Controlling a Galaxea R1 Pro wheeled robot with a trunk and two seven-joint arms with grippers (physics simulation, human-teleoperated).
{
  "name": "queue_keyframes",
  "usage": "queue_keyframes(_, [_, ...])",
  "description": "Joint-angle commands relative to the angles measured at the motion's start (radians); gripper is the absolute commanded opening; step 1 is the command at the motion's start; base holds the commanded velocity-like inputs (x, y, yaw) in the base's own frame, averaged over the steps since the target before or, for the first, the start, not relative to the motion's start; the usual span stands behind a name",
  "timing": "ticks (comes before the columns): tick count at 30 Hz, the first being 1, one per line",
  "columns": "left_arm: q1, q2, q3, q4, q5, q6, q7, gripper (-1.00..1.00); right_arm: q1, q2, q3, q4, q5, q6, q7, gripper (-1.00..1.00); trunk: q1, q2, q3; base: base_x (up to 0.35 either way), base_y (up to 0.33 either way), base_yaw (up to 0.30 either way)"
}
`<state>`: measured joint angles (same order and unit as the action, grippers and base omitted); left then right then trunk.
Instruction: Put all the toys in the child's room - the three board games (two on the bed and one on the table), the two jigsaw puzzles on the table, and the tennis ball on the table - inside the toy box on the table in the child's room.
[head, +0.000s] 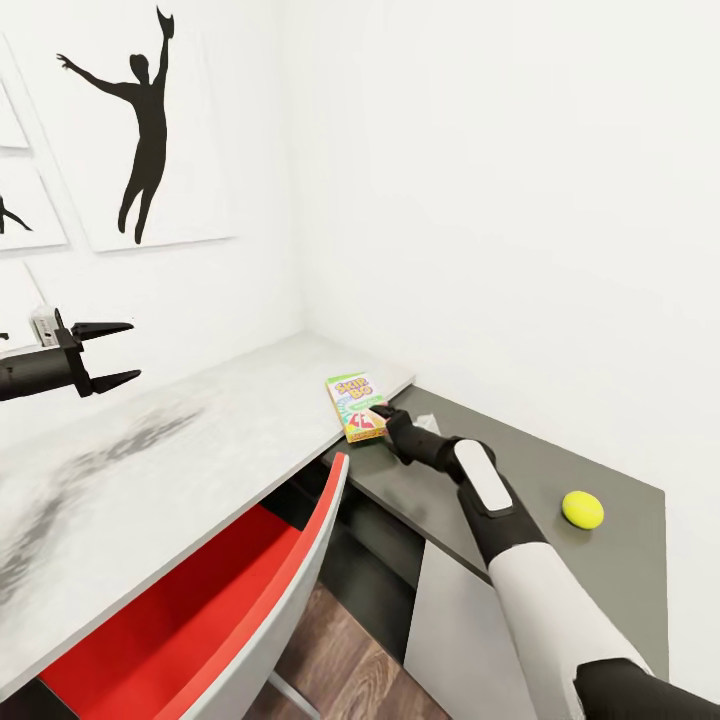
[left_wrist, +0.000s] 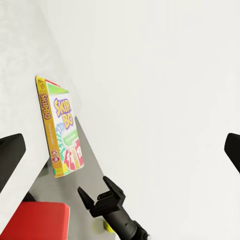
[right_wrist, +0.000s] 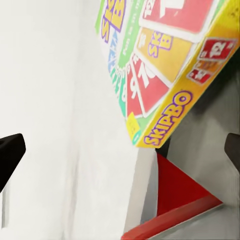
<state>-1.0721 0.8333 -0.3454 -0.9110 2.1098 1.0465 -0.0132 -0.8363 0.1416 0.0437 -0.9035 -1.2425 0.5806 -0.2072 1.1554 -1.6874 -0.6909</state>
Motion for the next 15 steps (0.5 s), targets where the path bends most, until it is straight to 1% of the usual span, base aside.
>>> queue_keyframes(1, [-0.002,0.001,-0.004,0.001,0.004,0.001,-0.002,1.00,-0.006,0.000,-0.001,0.008,-0.011,0.000,-0.010,1.00,0.000,-0.001,-0.001,0.000,0.000,0.000])
queue_keyframes(7, [-0.002,0.001,-0.004,0.002,0.004,0.001,-0.002,1.00,-0.040,0.004,-0.028,0.111,-0.012,-0.012,-0.008,1.00,0.000,-0.001,-0.001,0.000,0.000,0.000])
queue_keyframes(10, [-0.002,0.001,-0.004,0.003,0.004,0.001,-0.002,1.00,-0.048,0.004,-0.034,0.139,-0.013,-0.028,-0.007,1.00,0.000,-0.001,-0.001,0.000,0.000,0.000])
queue_keyframes(15, [-0.002,0.001,-0.004,0.003,0.004,0.001,-0.002,1.00,-0.052,0.004,-0.037,0.155,-0.012,-0.038,-0.006,1.00,0.000,-0.001,-0.001,0.000,0.000,0.000])
